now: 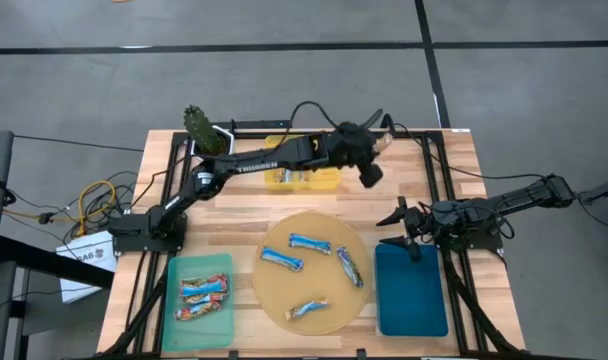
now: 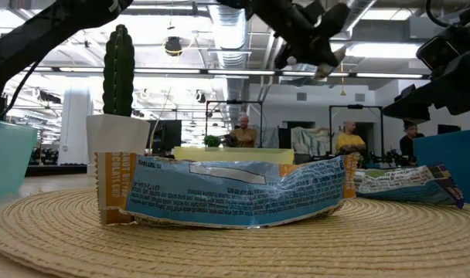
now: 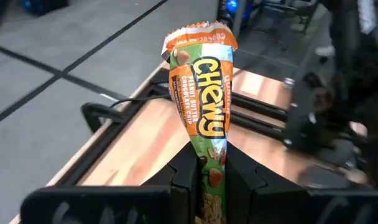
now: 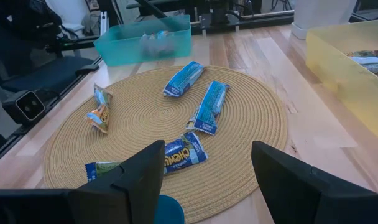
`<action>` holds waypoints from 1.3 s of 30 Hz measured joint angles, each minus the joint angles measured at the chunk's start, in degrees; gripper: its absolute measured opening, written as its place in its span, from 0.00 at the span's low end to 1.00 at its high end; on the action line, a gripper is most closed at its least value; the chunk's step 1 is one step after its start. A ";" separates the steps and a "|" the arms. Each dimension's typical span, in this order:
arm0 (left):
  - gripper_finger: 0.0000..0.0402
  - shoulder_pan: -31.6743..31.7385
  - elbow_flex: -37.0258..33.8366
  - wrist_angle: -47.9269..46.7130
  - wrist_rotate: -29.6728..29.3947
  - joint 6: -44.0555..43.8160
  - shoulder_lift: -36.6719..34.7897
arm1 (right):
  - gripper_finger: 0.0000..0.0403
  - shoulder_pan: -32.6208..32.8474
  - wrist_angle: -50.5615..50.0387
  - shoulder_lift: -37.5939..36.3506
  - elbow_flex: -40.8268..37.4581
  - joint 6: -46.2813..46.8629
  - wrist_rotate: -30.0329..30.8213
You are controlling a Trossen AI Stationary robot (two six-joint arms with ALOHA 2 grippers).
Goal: Pick and place Granola Bars by type
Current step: Put the yellow granola bar into the yellow bin
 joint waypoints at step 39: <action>0.10 6.19 -2.41 -6.52 2.03 -5.37 0.00 | 0.58 0.00 0.00 0.00 -0.02 0.00 0.00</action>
